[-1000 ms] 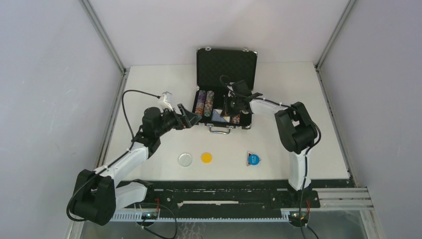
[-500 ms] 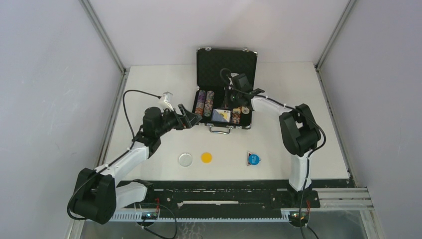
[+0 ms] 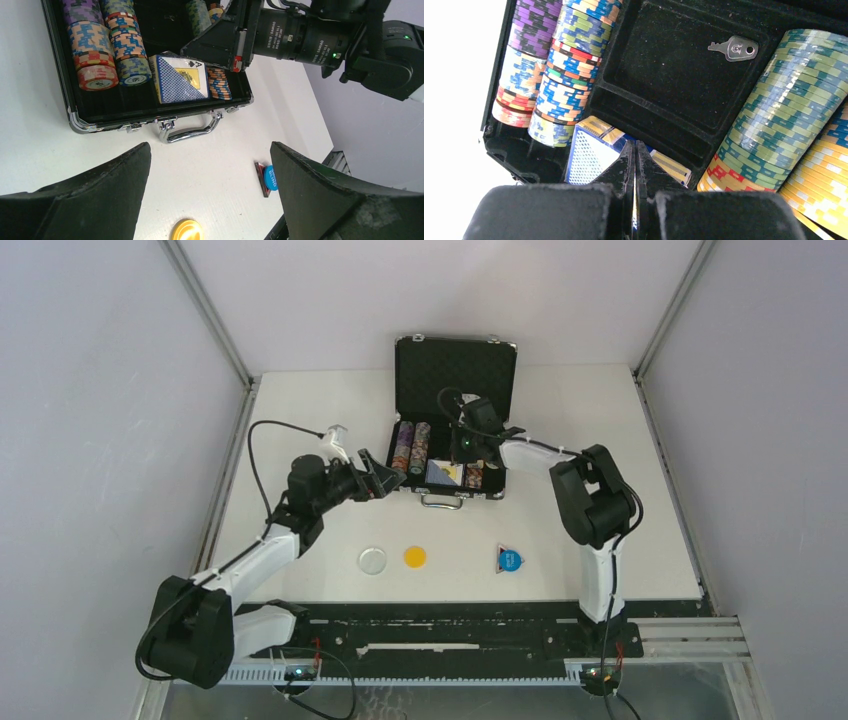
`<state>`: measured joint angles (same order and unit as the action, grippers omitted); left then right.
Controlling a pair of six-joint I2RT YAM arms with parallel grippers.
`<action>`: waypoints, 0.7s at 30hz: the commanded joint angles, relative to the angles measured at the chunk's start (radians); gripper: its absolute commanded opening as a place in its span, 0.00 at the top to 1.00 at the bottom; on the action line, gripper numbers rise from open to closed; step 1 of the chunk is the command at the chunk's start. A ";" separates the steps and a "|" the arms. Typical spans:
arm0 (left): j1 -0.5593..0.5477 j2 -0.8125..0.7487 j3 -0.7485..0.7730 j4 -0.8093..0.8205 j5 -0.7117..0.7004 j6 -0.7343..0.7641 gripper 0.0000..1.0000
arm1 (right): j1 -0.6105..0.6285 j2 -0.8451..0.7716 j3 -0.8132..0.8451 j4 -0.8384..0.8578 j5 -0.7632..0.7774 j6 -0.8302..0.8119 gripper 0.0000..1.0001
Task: Pack up texas hold em set
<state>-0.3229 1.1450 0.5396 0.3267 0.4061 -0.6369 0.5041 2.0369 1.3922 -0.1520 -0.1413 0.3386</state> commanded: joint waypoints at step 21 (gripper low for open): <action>0.004 0.021 0.014 0.057 0.040 -0.005 0.07 | -0.003 -0.129 0.129 -0.124 -0.011 -0.042 1.00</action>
<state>-0.3229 1.1606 0.5396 0.3344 0.4259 -0.6395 0.5240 1.9709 1.4555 -0.2844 -0.1841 0.3256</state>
